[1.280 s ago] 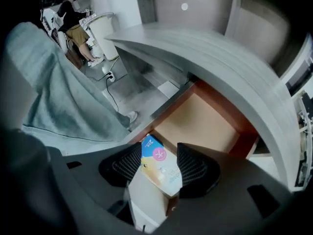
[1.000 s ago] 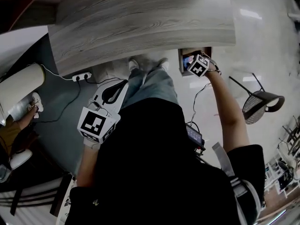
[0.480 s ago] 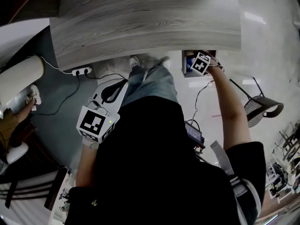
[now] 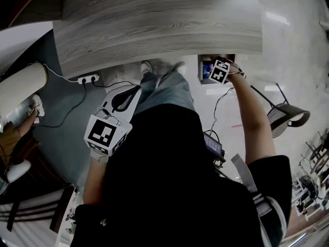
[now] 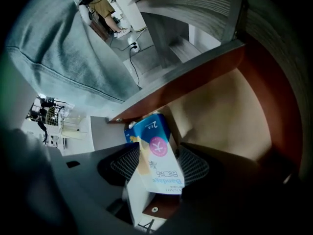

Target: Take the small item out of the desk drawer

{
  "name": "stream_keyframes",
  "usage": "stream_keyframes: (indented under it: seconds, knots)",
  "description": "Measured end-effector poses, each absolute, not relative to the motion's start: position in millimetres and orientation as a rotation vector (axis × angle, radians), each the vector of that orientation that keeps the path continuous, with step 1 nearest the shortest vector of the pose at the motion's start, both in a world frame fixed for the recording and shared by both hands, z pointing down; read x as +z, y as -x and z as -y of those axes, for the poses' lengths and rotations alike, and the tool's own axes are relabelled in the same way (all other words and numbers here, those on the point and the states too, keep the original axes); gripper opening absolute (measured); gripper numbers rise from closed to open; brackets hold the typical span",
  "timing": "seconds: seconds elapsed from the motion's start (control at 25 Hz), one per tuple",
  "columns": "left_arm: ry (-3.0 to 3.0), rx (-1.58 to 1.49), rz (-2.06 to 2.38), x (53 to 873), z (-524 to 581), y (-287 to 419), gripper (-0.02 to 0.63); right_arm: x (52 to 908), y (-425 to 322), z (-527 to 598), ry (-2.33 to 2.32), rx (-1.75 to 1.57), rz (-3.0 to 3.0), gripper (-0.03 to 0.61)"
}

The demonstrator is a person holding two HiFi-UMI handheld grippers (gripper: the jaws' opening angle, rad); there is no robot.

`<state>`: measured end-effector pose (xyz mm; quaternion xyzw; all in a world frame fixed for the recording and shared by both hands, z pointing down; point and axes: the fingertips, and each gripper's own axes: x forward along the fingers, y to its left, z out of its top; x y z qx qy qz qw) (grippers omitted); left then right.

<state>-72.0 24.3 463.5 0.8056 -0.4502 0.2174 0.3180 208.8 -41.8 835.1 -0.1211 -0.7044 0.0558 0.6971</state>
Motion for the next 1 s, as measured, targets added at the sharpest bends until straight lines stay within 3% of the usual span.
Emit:
stream_keyframes:
  seconds: [0.52, 0.88, 1.0]
  knots:
    - [-2.158, 0.523, 1.150, 454.2, -25.0, 66.0, 0.008, 801.1, -213.7, 30.0, 0.261, 0.102, 1.608, 0.236]
    - [-2.178, 0.499, 1.103, 452.9, -31.7, 71.0, 0.008, 785.0, -216.8, 25.7, 0.213, 0.040, 1.622, 0.127]
    - [-2.189, 0.495, 1.093, 451.5, -34.2, 73.4, 0.008, 780.3, -219.6, 20.5, 0.210, 0.018, 1.613, 0.118]
